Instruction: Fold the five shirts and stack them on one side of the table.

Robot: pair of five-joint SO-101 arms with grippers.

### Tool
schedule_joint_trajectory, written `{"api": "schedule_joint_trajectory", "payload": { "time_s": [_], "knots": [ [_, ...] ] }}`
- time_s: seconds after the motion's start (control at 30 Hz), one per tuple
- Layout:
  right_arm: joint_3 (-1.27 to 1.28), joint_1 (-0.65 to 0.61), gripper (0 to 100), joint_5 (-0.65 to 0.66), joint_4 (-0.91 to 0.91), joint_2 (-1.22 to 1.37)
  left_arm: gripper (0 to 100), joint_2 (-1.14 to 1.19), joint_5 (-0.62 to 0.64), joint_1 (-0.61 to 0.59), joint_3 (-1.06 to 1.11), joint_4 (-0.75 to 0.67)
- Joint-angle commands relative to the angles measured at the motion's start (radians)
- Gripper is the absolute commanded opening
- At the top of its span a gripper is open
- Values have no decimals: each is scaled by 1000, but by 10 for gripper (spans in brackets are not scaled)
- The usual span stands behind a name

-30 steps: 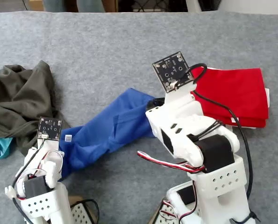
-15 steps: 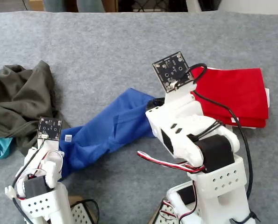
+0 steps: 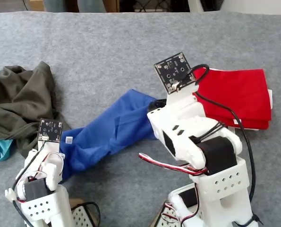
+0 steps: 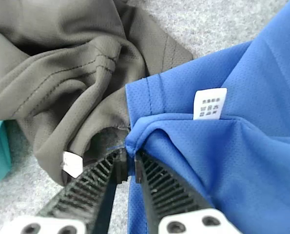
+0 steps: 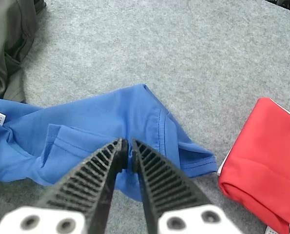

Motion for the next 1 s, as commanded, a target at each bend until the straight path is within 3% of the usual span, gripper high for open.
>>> {"api": "schedule_joint_trajectory", "payload": {
  "time_s": [0.0, 0.97],
  "knots": [
    [-31, -11, 15, -9, -20, -1, 30, -8, 11, 12, 13, -12],
    [-88, -11, 15, 0, -38, 4, 30, -8, 11, 12, 13, -12]
  ]
}}
